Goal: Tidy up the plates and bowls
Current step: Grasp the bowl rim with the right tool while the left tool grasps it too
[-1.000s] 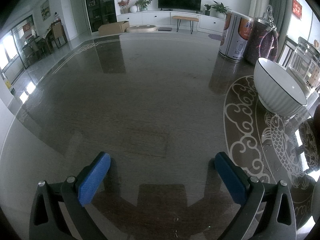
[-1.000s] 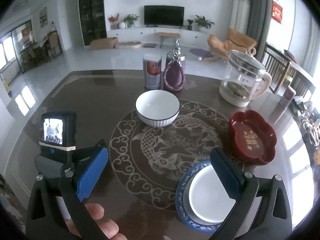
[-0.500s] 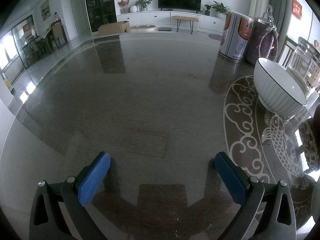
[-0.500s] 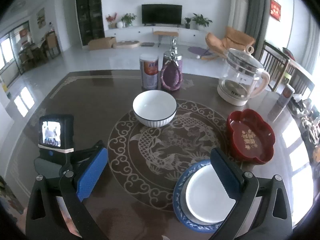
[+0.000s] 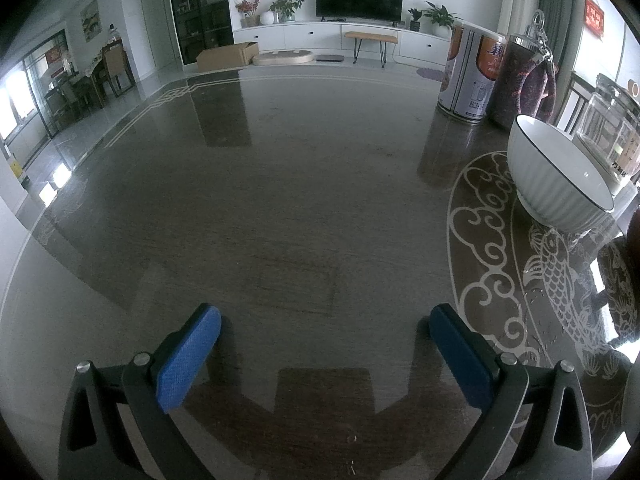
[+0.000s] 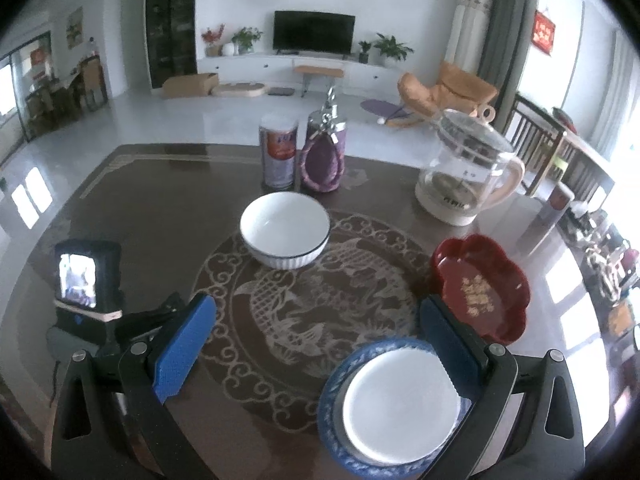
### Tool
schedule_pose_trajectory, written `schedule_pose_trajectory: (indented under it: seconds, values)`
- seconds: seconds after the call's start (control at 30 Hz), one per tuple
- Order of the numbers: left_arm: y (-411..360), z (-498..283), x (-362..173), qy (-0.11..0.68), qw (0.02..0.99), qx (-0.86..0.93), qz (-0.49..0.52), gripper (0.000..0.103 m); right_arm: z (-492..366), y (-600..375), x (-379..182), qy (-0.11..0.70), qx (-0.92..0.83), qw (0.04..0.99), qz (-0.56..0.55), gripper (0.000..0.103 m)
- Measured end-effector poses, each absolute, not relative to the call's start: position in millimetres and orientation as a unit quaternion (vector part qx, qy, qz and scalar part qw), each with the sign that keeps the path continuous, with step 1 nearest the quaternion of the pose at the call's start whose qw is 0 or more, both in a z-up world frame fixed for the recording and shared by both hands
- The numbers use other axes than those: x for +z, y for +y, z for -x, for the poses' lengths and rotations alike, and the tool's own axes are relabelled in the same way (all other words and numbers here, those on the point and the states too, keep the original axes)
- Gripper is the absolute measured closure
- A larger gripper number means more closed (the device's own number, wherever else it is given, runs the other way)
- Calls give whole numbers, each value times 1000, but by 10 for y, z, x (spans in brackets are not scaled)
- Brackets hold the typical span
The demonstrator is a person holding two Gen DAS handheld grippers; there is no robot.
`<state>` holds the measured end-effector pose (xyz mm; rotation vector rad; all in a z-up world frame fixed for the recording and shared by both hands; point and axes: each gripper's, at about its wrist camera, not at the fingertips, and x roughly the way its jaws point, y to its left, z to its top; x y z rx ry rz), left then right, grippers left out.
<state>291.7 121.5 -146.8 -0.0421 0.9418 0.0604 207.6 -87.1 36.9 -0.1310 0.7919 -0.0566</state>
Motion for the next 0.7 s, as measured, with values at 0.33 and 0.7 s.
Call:
schedule_pose_trajectory:
  seconds: [0.33,0.7]
  values:
    - [1209,-2939,-1468,453,890,35,24,0,-3240,-1495,-235,540,33,840,-41,1]
    - [1099,-3488,-801,503,832,-106,210,2,-3989,-2044,-583,600,65,779,-167,1]
